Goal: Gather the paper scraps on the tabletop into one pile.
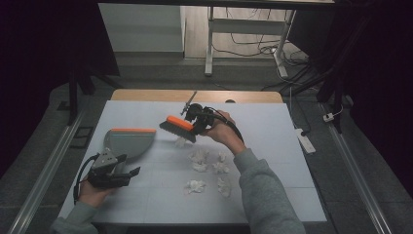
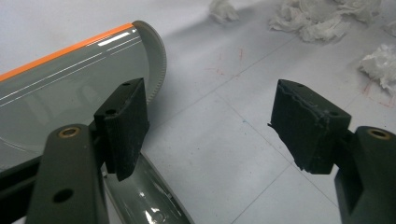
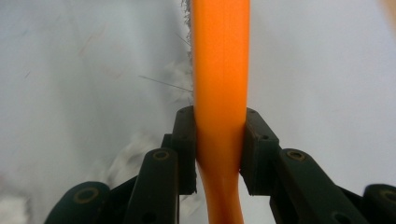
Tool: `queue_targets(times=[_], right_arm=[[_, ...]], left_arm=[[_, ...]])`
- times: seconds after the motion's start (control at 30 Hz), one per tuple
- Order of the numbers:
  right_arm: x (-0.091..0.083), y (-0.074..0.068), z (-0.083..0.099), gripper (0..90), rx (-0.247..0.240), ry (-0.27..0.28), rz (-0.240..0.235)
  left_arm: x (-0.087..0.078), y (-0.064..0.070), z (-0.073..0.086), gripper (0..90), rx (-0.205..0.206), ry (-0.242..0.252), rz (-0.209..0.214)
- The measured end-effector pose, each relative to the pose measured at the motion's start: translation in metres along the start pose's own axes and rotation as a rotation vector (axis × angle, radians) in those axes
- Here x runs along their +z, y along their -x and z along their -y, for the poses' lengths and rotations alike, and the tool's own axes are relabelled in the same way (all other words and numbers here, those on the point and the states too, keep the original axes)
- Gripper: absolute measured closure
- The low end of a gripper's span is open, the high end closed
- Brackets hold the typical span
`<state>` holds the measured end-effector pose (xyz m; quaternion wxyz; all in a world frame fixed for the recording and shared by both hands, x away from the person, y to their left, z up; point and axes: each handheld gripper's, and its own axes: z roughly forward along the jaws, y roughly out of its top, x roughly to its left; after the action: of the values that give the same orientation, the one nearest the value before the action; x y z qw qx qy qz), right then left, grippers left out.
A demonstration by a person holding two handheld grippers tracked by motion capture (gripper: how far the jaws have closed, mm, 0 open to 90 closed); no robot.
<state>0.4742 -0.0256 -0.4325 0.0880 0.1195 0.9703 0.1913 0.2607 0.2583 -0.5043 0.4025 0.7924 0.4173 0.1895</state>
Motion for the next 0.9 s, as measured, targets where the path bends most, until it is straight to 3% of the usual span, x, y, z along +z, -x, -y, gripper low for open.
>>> queue_targets(times=[0.17, 0.3, 0.4, 0.47, 0.63, 0.67, 0.77, 0.83, 0.9], right_arm=[[0.009, 0.009, -0.008, 70.2, 0.023, 0.023, 0.065], [0.026, 0.013, -0.013, 70.2, -0.023, -0.044, 0.097], [0.035, 0.015, -0.015, 70.2, -0.039, -0.074, 0.093], [0.036, 0.013, -0.016, 70.3, -0.035, -0.062, 0.058], [0.031, -0.01, -0.015, 70.4, -0.109, -0.158, 0.001], [0.029, -0.013, -0.013, 70.4, -0.126, -0.156, -0.013], [0.019, -0.022, -0.002, 70.3, -0.115, -0.149, -0.107], [0.012, -0.028, 0.007, 70.3, -0.123, -0.155, -0.105], [0.004, -0.029, 0.015, 70.2, -0.122, -0.14, -0.07]], left_arm=[[0.001, -0.001, 0.001, 28.6, -0.001, -0.004, 0.003], [0.0, -0.002, 0.001, 28.6, -0.001, -0.001, 0.004], [0.0, -0.002, 0.001, 28.6, 0.0, -0.003, 0.005], [0.001, -0.002, 0.001, 28.6, 0.002, -0.004, 0.005], [0.0, -0.001, 0.001, 28.6, 0.0, -0.004, 0.007], [0.0, -0.001, 0.001, 28.6, 0.001, -0.004, 0.005], [0.0, 0.0, 0.001, 28.6, 0.008, -0.006, 0.004], [0.0, 0.0, 0.0, 28.6, 0.007, -0.005, 0.005], [0.001, 0.0, 0.0, 28.6, 0.007, -0.007, 0.004]])
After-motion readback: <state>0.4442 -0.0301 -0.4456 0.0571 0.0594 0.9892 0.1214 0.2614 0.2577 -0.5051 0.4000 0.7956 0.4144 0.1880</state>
